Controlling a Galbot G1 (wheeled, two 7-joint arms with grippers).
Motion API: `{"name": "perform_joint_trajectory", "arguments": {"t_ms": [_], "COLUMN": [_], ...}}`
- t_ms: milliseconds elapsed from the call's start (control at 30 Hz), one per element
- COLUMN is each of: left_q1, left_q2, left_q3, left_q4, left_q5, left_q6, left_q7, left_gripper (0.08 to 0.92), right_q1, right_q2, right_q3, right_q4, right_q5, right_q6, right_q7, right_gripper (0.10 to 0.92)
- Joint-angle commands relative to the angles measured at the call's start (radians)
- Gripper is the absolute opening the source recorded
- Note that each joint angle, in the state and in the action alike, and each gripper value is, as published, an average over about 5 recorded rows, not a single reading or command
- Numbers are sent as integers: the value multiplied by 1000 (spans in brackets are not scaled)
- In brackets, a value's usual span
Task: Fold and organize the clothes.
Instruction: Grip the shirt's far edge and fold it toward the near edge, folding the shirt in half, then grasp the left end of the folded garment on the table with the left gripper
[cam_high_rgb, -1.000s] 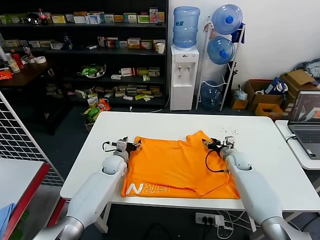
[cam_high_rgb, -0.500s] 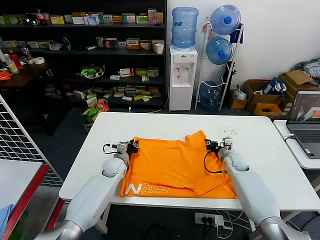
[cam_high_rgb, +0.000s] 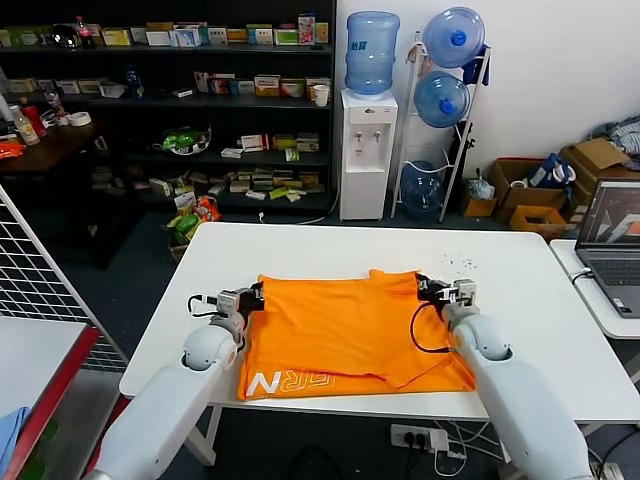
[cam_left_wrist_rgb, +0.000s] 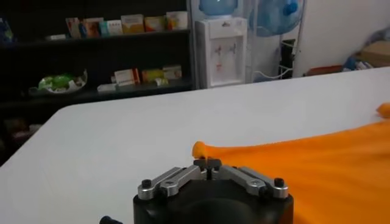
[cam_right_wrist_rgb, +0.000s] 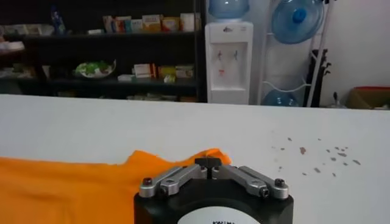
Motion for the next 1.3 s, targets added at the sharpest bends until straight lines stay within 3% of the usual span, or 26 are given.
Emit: {"name": "perform_joint_trajectory", "arguments": {"t_ms": [33,167,333,667,800,1300], "left_q1": [259,410,555,651,634,540], "left_q2": [235,283,289,226,206,126], "left_q3": [-32,-46,-67,-82,-100,-103], "left_q4": [-429,-531,-611,-637,-640,-488], "left_q5": [-42,-38,-17,40,39,-113], "left_q6": [20,22,41,14,-1,80], "left_q7": [-55,-78,-105,-136,-143,-141], "left_gripper": [92,92,92,92,138,559], "right_q1": [-356,-486,-592,-635,-620,-610], "right_q2": [-155,-175,-181,-170,-159,-132], "right_q3": [67,106,134,165,166,152], "right_q4": [439,522,572,547,544,581], "right_q5": [38,22,-9,-39,-39,11], "right_q6": [-37,-53,-78,-94,-84,-110], "right_q7": [129,146,168,173,185,213], "right_gripper": [124,124,124,130,207,622]}}
